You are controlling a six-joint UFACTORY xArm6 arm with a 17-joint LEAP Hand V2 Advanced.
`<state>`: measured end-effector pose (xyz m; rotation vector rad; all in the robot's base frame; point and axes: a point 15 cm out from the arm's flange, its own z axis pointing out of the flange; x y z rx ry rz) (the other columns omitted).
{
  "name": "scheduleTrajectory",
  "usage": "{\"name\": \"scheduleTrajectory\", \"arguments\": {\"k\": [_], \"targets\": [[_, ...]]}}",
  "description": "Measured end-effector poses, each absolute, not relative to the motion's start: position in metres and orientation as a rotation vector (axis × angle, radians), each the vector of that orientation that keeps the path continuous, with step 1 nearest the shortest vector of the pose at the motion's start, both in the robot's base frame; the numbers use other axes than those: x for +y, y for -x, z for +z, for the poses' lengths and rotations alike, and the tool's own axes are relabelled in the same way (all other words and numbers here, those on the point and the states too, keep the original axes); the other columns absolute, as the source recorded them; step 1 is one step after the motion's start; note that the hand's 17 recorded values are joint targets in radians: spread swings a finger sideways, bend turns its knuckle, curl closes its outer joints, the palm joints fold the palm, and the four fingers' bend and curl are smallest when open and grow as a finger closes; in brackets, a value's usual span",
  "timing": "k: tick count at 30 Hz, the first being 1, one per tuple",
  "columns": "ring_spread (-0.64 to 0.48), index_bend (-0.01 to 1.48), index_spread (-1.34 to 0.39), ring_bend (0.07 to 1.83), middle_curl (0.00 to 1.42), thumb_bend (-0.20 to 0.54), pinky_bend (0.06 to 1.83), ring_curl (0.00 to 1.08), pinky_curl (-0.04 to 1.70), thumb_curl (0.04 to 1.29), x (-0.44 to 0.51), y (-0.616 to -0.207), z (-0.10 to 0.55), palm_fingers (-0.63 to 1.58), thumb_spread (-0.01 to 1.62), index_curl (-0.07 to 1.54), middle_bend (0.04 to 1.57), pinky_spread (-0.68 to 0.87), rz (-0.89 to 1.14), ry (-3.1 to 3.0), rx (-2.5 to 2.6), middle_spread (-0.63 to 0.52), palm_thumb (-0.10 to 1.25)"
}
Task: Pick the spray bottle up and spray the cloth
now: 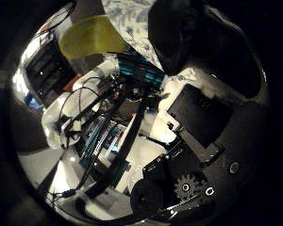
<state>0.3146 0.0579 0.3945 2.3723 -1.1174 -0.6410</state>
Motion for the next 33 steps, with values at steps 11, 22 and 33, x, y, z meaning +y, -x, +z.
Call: {"name": "scheduleTrajectory", "arguments": {"k": [11,22,33], "targets": [[-0.15,1.09,-0.21,1.47,0.60,-0.015,1.06,0.58,1.16,0.94,0.164,-0.345,0.422,1.20,0.56,0.77,1.36,-0.23,-0.796,-2.815,-1.199,-0.08,1.08],[-0.15,1.10,-0.21,1.47,0.61,-0.019,1.05,0.58,1.16,0.95,0.251,-0.395,0.443,1.20,0.50,0.77,1.36,-0.23,-1.118,-3.165,-1.275,-0.07,1.08],[-0.15,1.10,-0.21,1.47,0.61,-0.020,1.04,0.58,1.17,0.96,0.280,-0.443,0.359,1.19,0.48,0.77,1.36,-0.24,-1.341,-3.388,-1.223,-0.07,1.09]]}}
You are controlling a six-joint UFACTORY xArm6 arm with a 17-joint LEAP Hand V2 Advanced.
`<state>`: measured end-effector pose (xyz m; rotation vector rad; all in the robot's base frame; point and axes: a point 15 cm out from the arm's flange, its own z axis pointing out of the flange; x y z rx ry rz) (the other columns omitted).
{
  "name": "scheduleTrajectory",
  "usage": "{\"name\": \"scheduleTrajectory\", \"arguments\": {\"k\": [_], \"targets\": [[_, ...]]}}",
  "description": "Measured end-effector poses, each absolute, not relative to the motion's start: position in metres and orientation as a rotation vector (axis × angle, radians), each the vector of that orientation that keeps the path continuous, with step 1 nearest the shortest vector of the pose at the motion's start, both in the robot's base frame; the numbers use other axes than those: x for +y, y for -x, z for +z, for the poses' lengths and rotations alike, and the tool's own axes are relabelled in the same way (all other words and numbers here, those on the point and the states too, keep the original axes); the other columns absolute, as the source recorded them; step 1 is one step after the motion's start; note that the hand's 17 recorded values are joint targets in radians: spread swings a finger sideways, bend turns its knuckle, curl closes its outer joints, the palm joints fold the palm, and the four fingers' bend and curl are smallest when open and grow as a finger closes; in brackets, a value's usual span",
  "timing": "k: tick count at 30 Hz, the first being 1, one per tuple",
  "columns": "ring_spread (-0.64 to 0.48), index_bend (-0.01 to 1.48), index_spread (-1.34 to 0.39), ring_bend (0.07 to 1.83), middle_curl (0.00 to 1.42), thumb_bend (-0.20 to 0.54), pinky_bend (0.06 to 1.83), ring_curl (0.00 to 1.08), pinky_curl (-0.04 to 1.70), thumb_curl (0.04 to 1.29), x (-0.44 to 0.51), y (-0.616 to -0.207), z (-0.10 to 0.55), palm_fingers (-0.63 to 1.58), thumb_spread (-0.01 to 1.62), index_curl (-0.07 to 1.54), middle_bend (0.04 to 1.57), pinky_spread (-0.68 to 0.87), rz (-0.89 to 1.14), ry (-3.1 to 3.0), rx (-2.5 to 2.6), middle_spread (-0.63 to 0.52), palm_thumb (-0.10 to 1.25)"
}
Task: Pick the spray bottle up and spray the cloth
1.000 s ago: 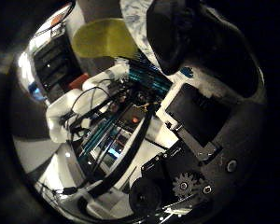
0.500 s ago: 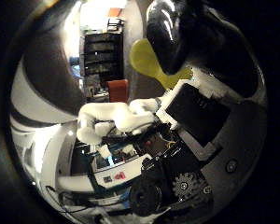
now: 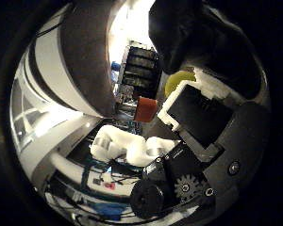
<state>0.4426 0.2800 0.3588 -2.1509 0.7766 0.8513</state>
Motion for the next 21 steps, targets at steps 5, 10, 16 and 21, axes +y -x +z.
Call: {"name": "scheduleTrajectory", "arguments": {"k": [5,10,16,21], "targets": [[-0.15,1.10,-0.21,1.47,0.60,-0.022,1.04,0.58,1.17,0.95,0.291,-0.446,0.316,1.20,0.47,0.77,1.36,-0.24,0.892,2.086,0.775,-0.07,1.08],[-0.15,1.11,-0.21,1.47,0.60,-0.022,1.04,0.57,1.17,0.95,0.293,-0.450,0.296,1.20,0.46,0.77,1.36,-0.24,0.926,2.063,0.781,-0.07,1.07],[-0.15,1.08,-0.20,1.46,0.60,-0.032,1.04,0.57,1.14,0.92,0.306,-0.457,0.302,1.20,0.53,0.76,1.35,-0.24,0.934,1.975,0.750,-0.07,1.00],[-0.16,0.92,-0.22,1.44,0.58,-0.036,1.05,0.55,1.05,0.86,0.305,-0.457,0.299,1.16,0.58,0.73,1.29,-0.27,0.939,1.976,0.752,-0.09,0.94]]}}
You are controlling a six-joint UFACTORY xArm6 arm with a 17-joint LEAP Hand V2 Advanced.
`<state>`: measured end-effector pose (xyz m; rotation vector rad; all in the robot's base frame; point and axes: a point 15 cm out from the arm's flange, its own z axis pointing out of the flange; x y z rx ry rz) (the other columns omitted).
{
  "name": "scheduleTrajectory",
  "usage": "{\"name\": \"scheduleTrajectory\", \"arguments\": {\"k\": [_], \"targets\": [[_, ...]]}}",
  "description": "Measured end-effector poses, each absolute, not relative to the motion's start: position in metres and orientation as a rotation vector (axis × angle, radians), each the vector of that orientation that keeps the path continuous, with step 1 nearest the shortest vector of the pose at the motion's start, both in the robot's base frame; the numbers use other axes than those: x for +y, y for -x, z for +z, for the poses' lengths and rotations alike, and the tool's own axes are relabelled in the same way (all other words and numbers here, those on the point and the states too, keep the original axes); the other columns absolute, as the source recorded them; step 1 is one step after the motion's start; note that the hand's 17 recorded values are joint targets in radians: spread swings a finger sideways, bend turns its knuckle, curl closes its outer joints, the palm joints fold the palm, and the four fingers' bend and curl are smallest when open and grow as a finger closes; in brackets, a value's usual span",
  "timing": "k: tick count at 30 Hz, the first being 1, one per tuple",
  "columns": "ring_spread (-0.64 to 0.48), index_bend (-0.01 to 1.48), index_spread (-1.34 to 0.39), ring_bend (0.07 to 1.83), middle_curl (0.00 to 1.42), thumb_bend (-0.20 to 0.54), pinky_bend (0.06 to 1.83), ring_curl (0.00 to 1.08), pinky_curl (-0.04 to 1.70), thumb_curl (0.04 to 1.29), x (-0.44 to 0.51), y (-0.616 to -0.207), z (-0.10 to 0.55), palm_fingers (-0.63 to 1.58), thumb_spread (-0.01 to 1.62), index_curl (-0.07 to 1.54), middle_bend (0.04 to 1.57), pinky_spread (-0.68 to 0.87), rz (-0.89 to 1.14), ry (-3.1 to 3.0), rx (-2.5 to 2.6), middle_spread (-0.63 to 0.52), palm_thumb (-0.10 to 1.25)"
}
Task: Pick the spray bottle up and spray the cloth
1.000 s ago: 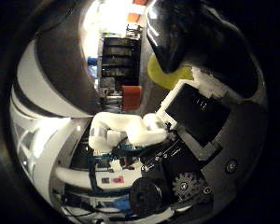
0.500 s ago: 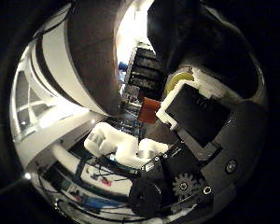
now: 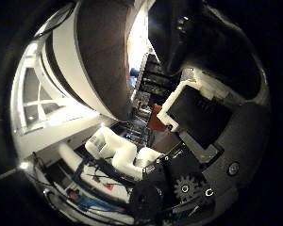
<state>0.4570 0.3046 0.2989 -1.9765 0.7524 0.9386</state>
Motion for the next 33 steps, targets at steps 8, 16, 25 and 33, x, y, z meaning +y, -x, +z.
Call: {"name": "scheduleTrajectory", "arguments": {"k": [8,16,25,33], "targets": [[-0.24,0.37,-0.32,1.29,0.57,-0.033,1.16,0.53,0.88,0.75,0.297,-0.451,0.286,0.69,0.56,0.70,1.06,-0.41,0.950,2.029,0.768,-0.14,0.90],[-0.25,0.26,-0.39,1.17,0.55,-0.029,0.85,0.52,0.77,0.63,0.289,-0.448,0.276,0.23,0.89,0.63,0.85,-0.34,0.951,2.074,0.786,-0.17,0.84],[-0.02,0.24,-0.31,0.70,0.41,-0.029,0.59,0.35,0.58,0.53,0.280,-0.449,0.268,0.00,0.98,0.48,0.51,0.27,0.954,2.100,0.814,-0.01,0.79],[0.12,0.17,-0.28,0.50,0.36,-0.026,0.45,0.28,0.43,0.47,0.261,-0.457,0.265,0.06,0.99,0.39,0.35,0.39,0.935,2.106,0.856,0.06,0.78]]}}
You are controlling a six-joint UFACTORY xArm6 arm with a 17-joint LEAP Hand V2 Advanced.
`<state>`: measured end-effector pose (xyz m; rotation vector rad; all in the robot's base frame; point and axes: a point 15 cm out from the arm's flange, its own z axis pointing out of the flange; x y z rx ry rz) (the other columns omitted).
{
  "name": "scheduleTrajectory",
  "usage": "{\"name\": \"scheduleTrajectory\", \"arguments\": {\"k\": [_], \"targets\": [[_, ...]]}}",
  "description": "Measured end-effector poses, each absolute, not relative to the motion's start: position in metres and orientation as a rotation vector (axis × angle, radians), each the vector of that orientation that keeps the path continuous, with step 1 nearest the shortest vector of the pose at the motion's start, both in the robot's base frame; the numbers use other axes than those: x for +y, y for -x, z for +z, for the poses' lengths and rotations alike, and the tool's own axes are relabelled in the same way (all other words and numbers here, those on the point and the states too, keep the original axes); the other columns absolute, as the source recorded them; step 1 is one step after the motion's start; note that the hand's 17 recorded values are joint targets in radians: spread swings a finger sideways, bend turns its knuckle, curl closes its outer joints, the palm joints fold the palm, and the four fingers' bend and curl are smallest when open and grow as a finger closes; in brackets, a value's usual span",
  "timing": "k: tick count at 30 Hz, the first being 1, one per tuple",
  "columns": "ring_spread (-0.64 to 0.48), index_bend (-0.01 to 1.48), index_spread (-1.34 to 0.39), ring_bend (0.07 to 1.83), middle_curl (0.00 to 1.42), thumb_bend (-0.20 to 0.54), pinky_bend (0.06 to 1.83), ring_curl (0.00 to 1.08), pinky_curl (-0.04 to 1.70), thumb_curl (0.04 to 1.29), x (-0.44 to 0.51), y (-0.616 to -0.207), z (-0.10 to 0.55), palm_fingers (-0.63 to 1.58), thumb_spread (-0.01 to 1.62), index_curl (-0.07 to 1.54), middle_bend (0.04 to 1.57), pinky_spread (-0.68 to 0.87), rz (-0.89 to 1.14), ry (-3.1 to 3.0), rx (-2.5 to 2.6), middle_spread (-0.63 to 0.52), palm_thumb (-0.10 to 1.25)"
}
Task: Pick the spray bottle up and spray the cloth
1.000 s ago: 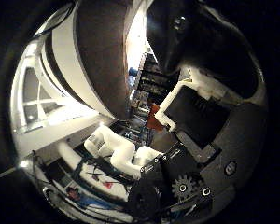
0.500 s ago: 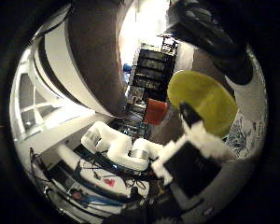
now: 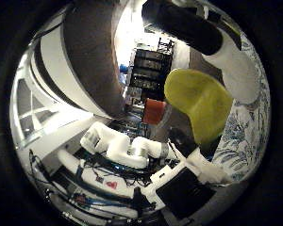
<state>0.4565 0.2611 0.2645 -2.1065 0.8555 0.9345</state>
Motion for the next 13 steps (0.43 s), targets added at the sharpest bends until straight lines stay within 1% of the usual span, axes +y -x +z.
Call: {"name": "scheduleTrajectory", "arguments": {"k": [13], "targets": [[0.13,0.16,-0.26,0.42,0.35,-0.024,0.42,0.28,0.35,0.45,0.227,-0.471,0.275,0.11,1.00,0.30,0.28,0.40,0.868,2.095,0.905,0.08,0.77]]}}
